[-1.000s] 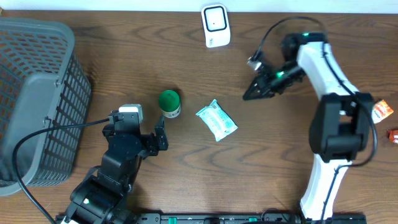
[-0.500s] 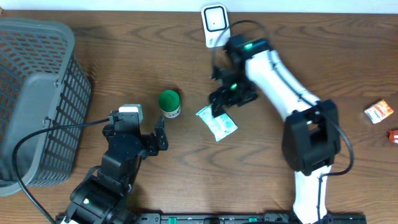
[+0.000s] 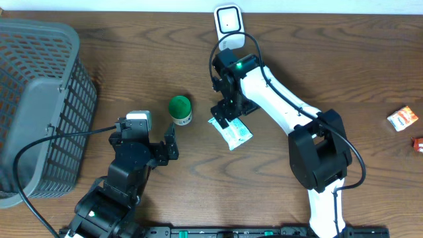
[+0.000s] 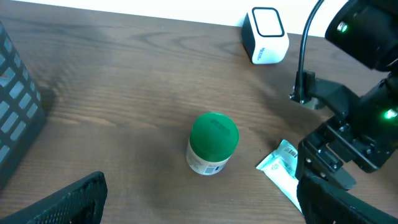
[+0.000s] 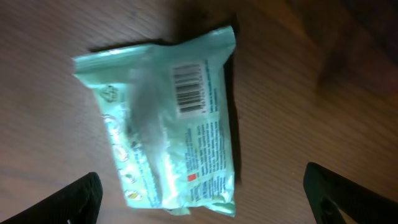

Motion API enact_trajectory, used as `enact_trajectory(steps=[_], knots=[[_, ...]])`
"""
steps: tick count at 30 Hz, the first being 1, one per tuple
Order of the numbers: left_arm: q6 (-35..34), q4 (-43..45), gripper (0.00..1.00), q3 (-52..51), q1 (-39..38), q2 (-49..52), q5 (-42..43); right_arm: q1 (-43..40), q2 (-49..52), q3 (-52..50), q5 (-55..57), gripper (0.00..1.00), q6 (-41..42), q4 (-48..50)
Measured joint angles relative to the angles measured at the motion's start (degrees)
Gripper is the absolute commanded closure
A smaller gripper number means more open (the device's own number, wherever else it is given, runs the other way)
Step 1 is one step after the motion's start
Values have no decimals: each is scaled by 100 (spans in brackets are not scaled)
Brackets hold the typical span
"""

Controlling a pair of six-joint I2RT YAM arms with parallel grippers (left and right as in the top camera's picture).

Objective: Scan the item barcode
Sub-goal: 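Lift the wipes pack and carry it toward the scanner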

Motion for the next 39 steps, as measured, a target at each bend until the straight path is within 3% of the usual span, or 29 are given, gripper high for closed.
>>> enact_trajectory(steps=[19,21,26,30,34,39], knots=[[-2,-2,2,0,0,0,-2,697,0,-588,420,1,481,638],[0,-2,2,0,-2,0,0,702,0,-721,511,8,546,745],[0,-2,2,0,0,0,0,723,0,-940,916,38,804,879],[-2,-2,2,0,0,0,-2,723,0,-946,1176,54,973,962],[0,0,2,0,0,0,-2,704,0,-946,1290,63,1058,981],[-2,-2,2,0,0,0,0,514,0,-946,1314,66,1078,922]])
